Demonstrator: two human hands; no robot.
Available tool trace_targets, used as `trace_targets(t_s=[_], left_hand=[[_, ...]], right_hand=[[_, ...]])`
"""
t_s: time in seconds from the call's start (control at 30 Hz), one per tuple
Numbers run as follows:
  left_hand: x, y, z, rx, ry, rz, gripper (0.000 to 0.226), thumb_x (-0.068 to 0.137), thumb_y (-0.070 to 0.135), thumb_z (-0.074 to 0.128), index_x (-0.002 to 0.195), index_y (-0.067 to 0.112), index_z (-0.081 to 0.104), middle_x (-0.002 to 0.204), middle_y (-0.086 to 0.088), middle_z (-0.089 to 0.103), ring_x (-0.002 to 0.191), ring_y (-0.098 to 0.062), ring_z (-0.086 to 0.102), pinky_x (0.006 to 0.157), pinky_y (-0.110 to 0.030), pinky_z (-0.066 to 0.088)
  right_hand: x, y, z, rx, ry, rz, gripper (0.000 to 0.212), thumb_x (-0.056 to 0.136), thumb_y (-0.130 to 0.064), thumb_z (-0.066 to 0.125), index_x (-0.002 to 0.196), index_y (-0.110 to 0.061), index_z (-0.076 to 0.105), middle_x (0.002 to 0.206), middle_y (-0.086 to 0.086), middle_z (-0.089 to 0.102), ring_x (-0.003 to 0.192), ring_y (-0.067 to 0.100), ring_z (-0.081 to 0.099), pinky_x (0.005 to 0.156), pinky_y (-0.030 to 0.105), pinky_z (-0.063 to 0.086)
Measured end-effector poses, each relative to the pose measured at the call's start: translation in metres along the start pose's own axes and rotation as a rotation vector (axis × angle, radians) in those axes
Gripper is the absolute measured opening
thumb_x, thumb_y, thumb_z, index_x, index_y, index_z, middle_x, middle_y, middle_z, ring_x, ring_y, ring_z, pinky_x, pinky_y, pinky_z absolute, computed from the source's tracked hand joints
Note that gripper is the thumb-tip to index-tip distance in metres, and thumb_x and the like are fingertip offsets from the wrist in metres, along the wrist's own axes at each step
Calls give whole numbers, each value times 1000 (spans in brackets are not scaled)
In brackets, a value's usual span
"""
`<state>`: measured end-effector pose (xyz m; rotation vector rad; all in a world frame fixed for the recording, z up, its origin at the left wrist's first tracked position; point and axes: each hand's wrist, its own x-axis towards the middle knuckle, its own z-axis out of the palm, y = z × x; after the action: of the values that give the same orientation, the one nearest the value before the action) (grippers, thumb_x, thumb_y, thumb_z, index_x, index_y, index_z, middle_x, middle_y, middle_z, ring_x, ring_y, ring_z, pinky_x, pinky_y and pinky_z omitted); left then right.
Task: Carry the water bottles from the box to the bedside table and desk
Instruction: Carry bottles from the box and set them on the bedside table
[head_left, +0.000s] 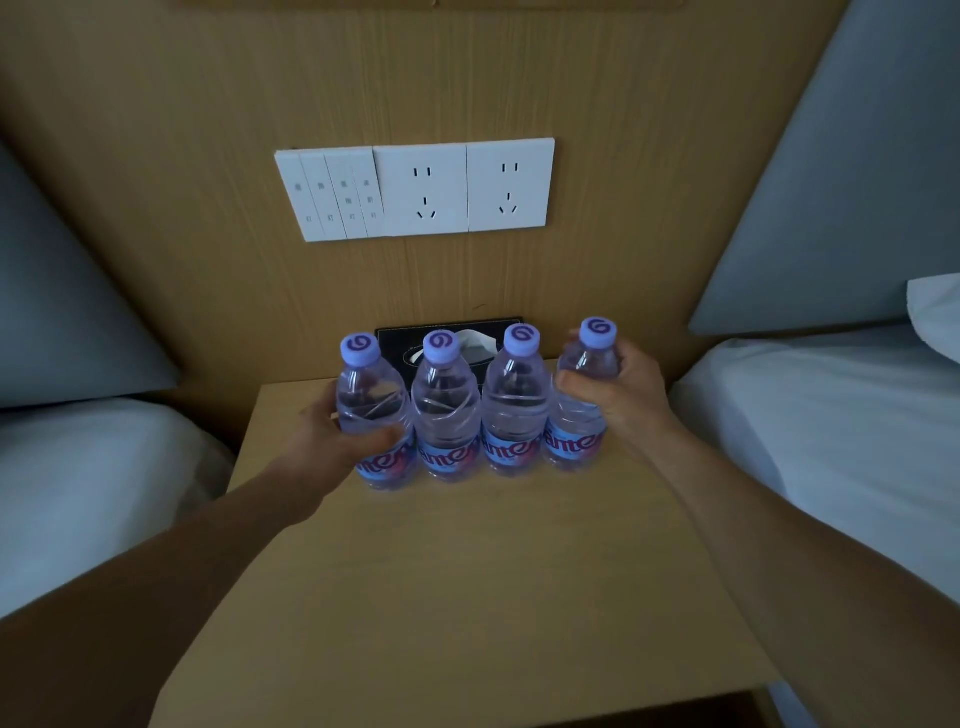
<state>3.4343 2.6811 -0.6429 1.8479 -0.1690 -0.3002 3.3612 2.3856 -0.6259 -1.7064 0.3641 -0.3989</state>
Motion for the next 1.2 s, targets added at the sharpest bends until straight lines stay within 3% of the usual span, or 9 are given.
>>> trace_targets(t_s=[0.07,0.2,0.43,0.6,0.67,0.8,0.93,1.07,1.2], left_hand=[[-1,1,1,22,-3,6,47,79,0,81,121,9,63,97,4,72,73,1,71,57,-12,54],[-3,-2,0,71,-11,35,46,80,-3,79,120,10,62,100,1,72,75,6,70,60,-7,51],[-4,0,-2,113,-22,-24,49,75,7,87,113,25,62,101,2,74,84,0,72,73,-22,58],[-3,12,-12,187,-44,-143,82,47,51,92,120,30,62,110,1,73,102,-20,71,90,-46,59],[-2,21,-14,247,-45,-149,87,55,46,96,131,26,56,115,1,71,106,-22,70,93,-46,58],[-15,71,-14,273,7,-205,122,55,37,98,155,18,30,144,-8,50,131,-29,52,95,-37,48],[-33,141,-16,496,20,-177,104,77,36,85,158,21,21,157,-11,31,141,-29,37,98,-35,41],[-66,221,-2,951,-110,-50,88,88,55,66,157,21,23,161,-4,27,146,-27,31,116,-46,30],[-99,286,21,1164,-277,86,79,94,60,51,158,26,20,165,2,18,151,-21,21,117,-46,28]], right_hand=[[0,2,0,5,2,-4,30,75,-1,78,82,-28,69,73,-13,73,69,1,68,68,21,56],[1,7,-1,20,-13,-5,31,76,0,78,84,-28,67,75,-13,73,72,2,68,72,24,55],[2,9,-3,0,-40,29,35,75,-1,80,92,-27,65,83,-9,71,75,4,67,74,26,54],[-3,-7,-7,-70,-129,79,46,63,-21,88,100,-9,63,88,1,70,83,13,68,76,32,53],[-6,-19,-12,-86,-146,108,69,55,-35,89,112,-14,57,101,-4,64,94,9,62,81,28,48],[-15,-50,-25,-164,-99,182,90,78,-18,82,152,-20,31,147,-7,40,128,2,36,97,22,31],[-32,-101,-39,-304,-105,209,91,81,-35,78,155,-22,26,159,0,28,145,14,26,115,33,28],[-63,-164,-54,-658,-200,145,89,82,-49,70,152,-13,27,152,9,33,144,24,29,110,37,30],[-94,-222,-78,-924,-330,140,97,86,-59,60,157,-17,10,165,4,10,152,22,4,119,47,19]])
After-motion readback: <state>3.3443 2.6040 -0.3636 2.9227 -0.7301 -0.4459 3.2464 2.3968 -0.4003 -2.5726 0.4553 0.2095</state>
